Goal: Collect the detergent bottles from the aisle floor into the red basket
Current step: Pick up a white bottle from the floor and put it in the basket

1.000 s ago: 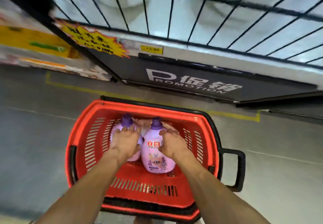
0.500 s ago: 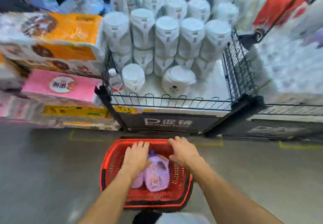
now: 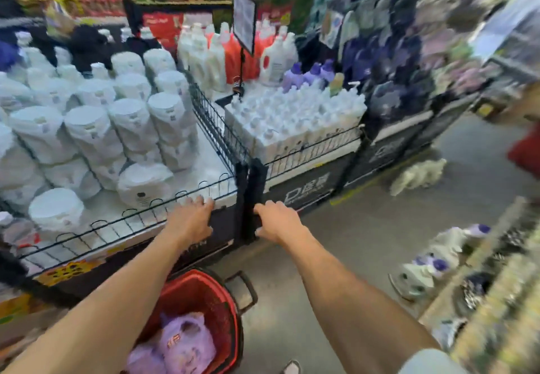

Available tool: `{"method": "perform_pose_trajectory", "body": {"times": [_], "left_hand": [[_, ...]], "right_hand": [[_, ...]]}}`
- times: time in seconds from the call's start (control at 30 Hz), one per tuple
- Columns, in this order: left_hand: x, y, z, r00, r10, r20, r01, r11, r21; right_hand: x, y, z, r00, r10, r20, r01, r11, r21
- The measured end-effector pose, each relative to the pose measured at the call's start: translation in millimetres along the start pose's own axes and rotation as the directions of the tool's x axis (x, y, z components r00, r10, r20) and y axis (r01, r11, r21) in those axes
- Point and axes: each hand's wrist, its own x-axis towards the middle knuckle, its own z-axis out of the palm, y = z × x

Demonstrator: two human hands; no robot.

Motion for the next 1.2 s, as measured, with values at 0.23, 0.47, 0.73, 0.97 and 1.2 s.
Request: {"method": "perform_pose_trajectory", "body": {"times": [0.23, 0.47, 0.73, 0.97, 1.2], "left_hand": [[85, 196, -67, 0.927, 0.375, -0.010, -0.374, 0.927, 0.038], [141, 374, -98, 0.778, 0.627, -0.044, -0.614, 0.773, 0.159], [203, 477, -116, 0.683, 0.730, -0.023, -0.711, 0.671, 0.208], [321, 532, -137, 0.627, 0.779, -0.021, -0.754, 0.613, 0.238], [433, 587, -176, 0.573, 0.819, 0.008, -0.795, 0.554, 0.246]], "right_hand": [[-104, 238, -27, 0.916, 0.399, -0.040, -0.397, 0.916, 0.057], [-200, 392, -24, 0.769, 0.639, -0.031, -0.631, 0.766, 0.123], [-192, 470, -32, 0.718, 0.696, -0.030, -0.682, 0.711, 0.173], [-133, 550, -55, 0.655, 0.755, -0.034, -0.739, 0.650, 0.178], [-80, 623, -91, 0.578, 0.816, 0.001, -0.797, 0.563, 0.219]]}}
